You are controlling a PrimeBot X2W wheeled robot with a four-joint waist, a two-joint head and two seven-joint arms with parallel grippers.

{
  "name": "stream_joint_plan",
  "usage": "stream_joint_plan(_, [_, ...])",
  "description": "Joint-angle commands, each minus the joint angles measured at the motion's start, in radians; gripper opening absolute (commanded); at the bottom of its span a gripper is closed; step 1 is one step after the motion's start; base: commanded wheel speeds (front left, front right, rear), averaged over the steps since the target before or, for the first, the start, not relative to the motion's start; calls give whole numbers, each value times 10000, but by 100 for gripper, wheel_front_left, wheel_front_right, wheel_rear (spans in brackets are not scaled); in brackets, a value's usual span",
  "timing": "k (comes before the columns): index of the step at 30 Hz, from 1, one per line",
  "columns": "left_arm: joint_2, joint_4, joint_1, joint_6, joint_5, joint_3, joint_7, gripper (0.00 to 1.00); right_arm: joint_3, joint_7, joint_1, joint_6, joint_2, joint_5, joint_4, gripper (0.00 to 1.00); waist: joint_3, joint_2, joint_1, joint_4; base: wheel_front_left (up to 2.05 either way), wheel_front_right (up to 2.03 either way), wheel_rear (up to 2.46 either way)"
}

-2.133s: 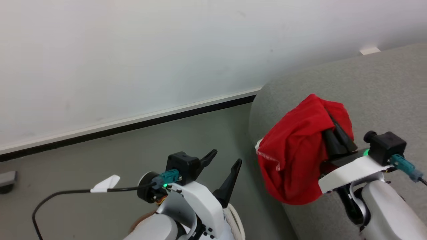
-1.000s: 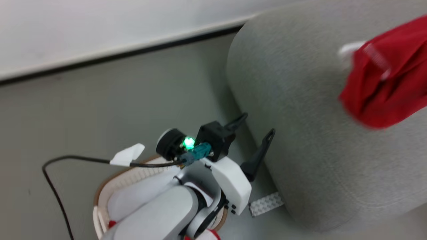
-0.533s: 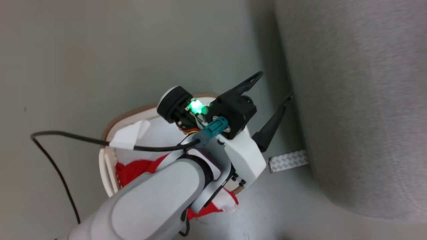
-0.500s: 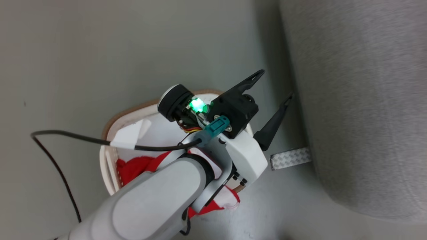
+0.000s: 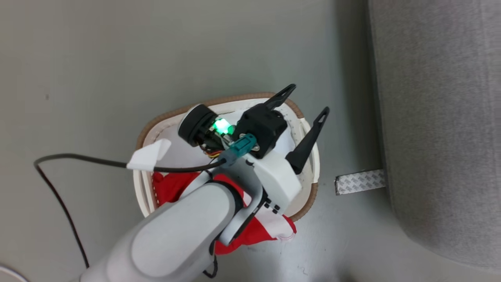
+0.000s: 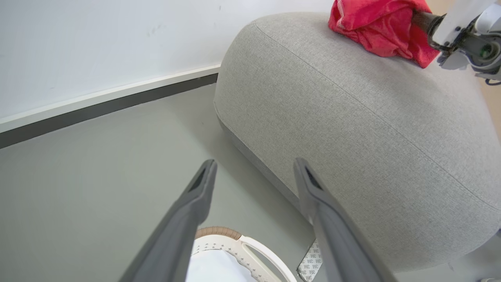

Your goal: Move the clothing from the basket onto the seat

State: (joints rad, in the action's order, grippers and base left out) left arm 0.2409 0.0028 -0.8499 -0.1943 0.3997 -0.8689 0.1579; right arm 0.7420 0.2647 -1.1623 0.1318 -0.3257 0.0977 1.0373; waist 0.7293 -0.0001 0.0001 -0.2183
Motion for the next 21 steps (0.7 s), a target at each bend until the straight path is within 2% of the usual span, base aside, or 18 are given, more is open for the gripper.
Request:
stream_joint_plan(1, [137,61,175,-49,132,70,-88,100,-199,-6,149,-21,109,172,-38,100,-275,1,-1,-190,0,0,0])
stream_joint_plan(7, [395,117,767,-243,372,286,-411,100,-1789,-6,1414,-23,841,-126,-793,100,-1241,1,-1,-495,0,0,0])
stream_joint_plan(12, [554,161,1502,-408,779,521,-885,100,-3039,-6,3083,-21,1390,-1232,-1641,100,-2334,1,-1,-510,0,0,0])
stream_joint_plan(18, [777,335,2612,-626,1298,900,-1607,100,-4636,-5,5174,-23,1734,-2532,-3615,100,-3616,1,-1,-362,0,0,0])
stream_joint_plan(21, [839,464,3234,-784,1612,1134,-2065,100,-4869,-5,6179,-22,1848,-2701,-4718,100,-4262,1,-1,-192,0,0,0])
